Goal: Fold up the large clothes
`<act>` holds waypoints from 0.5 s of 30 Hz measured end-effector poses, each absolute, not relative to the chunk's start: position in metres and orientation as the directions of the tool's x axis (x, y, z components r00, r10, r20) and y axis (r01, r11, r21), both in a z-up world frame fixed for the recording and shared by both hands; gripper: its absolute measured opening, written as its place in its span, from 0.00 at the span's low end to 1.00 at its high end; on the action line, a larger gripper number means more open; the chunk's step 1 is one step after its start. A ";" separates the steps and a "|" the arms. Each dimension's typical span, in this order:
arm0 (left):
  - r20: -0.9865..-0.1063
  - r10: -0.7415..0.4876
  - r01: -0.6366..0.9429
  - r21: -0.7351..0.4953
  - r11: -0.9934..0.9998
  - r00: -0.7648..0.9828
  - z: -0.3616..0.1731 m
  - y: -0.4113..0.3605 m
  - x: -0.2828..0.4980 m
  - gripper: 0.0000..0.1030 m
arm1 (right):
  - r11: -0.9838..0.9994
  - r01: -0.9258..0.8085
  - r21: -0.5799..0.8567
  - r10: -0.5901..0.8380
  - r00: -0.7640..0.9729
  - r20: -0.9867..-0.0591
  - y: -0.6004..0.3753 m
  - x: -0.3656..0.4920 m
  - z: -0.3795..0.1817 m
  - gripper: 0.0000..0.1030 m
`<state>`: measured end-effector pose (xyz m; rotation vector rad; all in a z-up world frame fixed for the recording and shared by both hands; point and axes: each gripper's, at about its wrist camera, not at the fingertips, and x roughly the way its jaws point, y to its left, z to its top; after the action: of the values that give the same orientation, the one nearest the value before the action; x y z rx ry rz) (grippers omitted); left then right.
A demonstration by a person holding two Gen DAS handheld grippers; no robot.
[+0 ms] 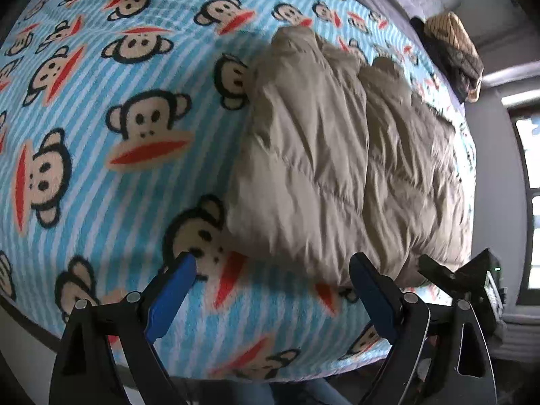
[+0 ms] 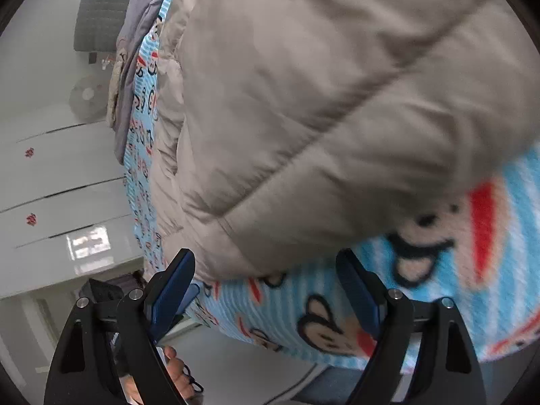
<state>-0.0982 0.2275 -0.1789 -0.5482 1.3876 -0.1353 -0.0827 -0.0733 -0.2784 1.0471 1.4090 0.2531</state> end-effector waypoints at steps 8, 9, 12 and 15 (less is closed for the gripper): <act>-0.758 -0.622 -0.194 -0.652 0.733 0.196 -0.208 0.277 -0.028 0.90 | 0.476 0.472 0.742 0.730 0.258 -0.632 -0.071 -0.066 -0.288 0.86; -0.735 -0.654 -0.192 -0.678 0.710 0.177 -0.215 0.280 -0.017 0.90 | 0.476 0.472 0.742 0.732 0.255 -0.632 -0.071 -0.066 -0.289 0.86; -0.666 -0.739 -0.173 -0.743 0.646 0.101 -0.241 0.278 0.017 0.90 | 0.488 0.470 0.736 0.732 0.240 -0.638 -0.070 -0.067 -0.293 0.86; -0.642 -0.766 -0.123 -0.762 0.636 0.014 -0.259 0.265 0.043 0.90 | 0.510 0.460 0.727 0.729 0.218 -0.649 -0.066 -0.063 -0.294 0.86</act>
<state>0.0433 0.2648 -0.2593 -0.7803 1.4994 -0.5900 -0.0631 -0.0659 -0.2944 1.1131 1.4197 0.2535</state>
